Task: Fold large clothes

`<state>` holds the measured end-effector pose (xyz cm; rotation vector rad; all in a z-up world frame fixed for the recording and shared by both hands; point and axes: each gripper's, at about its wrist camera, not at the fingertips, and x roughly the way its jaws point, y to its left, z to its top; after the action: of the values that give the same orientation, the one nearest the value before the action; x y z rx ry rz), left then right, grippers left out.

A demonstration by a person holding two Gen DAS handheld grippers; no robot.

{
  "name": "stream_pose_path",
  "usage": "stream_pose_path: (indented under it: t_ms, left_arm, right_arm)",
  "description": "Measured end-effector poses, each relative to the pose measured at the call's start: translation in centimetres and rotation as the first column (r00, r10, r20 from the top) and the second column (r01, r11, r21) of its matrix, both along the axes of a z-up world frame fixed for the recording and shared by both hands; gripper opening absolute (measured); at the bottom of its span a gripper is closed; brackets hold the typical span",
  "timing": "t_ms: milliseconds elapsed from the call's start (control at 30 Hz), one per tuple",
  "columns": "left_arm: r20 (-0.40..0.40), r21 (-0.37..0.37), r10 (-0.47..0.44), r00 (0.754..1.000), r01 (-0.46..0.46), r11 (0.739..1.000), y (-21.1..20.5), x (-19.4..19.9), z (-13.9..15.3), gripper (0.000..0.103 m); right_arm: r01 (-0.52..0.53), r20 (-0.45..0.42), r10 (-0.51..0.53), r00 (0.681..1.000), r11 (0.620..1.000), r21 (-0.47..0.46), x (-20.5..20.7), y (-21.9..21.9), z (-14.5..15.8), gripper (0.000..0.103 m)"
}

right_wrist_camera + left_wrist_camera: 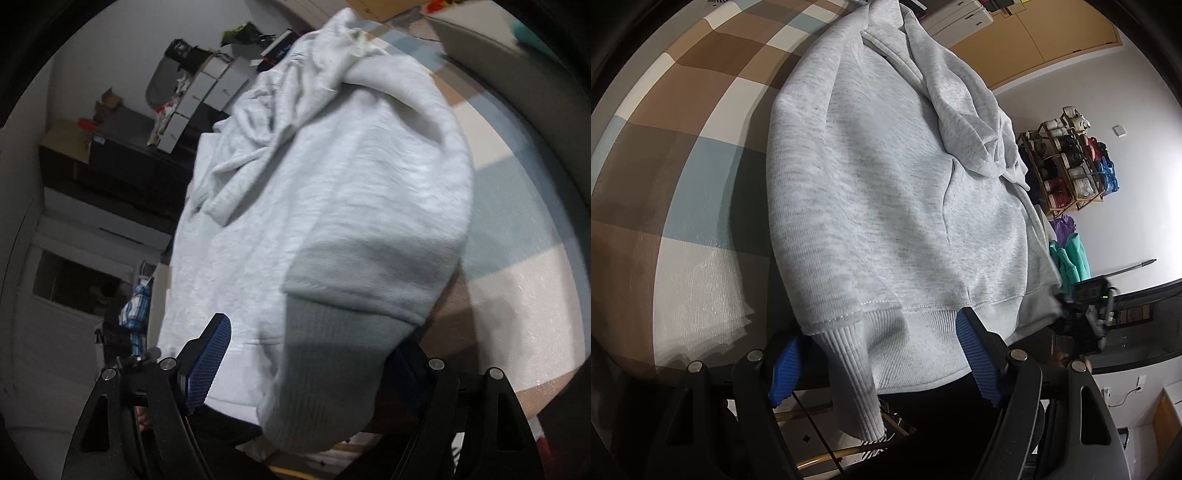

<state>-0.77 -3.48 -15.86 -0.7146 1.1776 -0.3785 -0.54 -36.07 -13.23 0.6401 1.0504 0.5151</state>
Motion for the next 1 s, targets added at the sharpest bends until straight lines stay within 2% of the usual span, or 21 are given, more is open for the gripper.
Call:
stream_pose_path:
  t_ms: [100,167,267,300,367,467,567,700,733,767,833,867,900,933,967,1000]
  left_arm:
    - [0.002,0.011,-0.002,1.000,0.002,1.000,-0.2,0.0,0.1,0.073]
    - [0.002,0.014,-0.003,1.000,0.003,1.000,-0.3,0.1,0.1,0.073]
    - [0.006,0.017,-0.007,1.000,0.007,1.000,-0.3,0.2,0.1,0.073]
    - [0.007,0.016,-0.010,1.000,0.010,1.000,-0.3,0.2,0.1,0.073]
    - [0.005,0.007,-0.010,1.000,0.010,1.000,-0.2,0.1,0.0,0.073]
    - [0.002,0.007,-0.009,1.000,0.009,1.000,-0.2,0.2,0.0,0.073]
    - [0.003,0.019,-0.010,1.000,0.010,1.000,-0.3,0.2,0.1,0.073]
    - [0.006,0.024,-0.015,1.000,0.015,1.000,-0.4,0.3,0.1,0.073]
    - [0.005,0.019,-0.013,1.000,0.013,1.000,-0.3,0.3,0.0,0.073]
    - [0.004,0.011,-0.009,1.000,0.009,1.000,-0.2,0.3,0.0,0.073]
    - [0.003,0.001,-0.003,1.000,0.003,1.000,0.0,0.3,-0.1,0.073]
    - [0.006,0.007,-0.005,1.000,0.005,1.000,0.0,0.2,-0.1,0.071]
    - [0.009,0.024,-0.008,1.000,0.008,1.000,-0.1,0.2,0.0,0.060]
    - [0.010,0.053,-0.010,1.000,0.010,0.999,-0.3,0.1,0.0,0.049]
    - [-0.003,0.084,-0.010,1.000,0.010,0.996,-0.5,0.1,-0.2,0.027]
    - [-0.023,0.084,-0.018,1.000,0.020,0.996,-0.6,0.1,-0.6,0.022]
  right_arm:
    - [-0.067,0.169,0.041,0.985,0.986,0.152,-1.2,0.6,3.2,0.081]
    - [-0.112,0.195,0.073,0.978,0.974,0.196,-1.2,1.3,3.6,0.085]
    - [-0.055,0.104,0.039,0.994,0.987,0.150,-0.1,1.2,1.7,0.086]
    - [-0.014,0.053,0.006,0.999,0.989,0.148,0.2,0.5,0.5,0.086]
    - [0.052,0.008,-0.054,0.999,0.989,0.138,0.1,-1.0,-0.5,0.085]
    - [0.106,-0.021,-0.105,0.994,0.993,0.059,-0.1,-2.3,-0.7,0.087]
    - [0.121,-0.006,-0.121,0.993,0.992,0.045,-0.7,-3.1,0.1,0.087]
    - [0.118,-0.041,-0.124,0.991,0.986,-0.120,-0.3,-2.3,0.6,0.086]
    - [0.115,-0.056,-0.124,0.991,0.982,-0.152,0.2,-1.5,0.4,0.080]
    - [0.114,-0.070,-0.128,0.989,0.978,-0.177,0.2,-1.3,0.3,0.060]
    - [0.108,-0.070,-0.123,0.990,0.976,-0.191,0.1,-1.1,0.5,0.031]
    - [0.116,-0.040,-0.126,0.991,0.972,-0.203,-0.4,-1.1,1.0,0.027]
    - [0.119,-0.013,-0.124,0.992,0.972,-0.202,-0.5,-1.2,1.3,0.022]
    - [0.117,0.021,-0.115,0.993,0.974,-0.194,-1.0,-1.3,1.8,0.010]
    - [0.122,0.046,-0.115,0.992,0.972,-0.202,-1.3,-1.4,2.1,0.009]
    - [0.140,0.076,-0.127,0.989,0.969,-0.206,-1.8,-1.8,2.6,0.008]
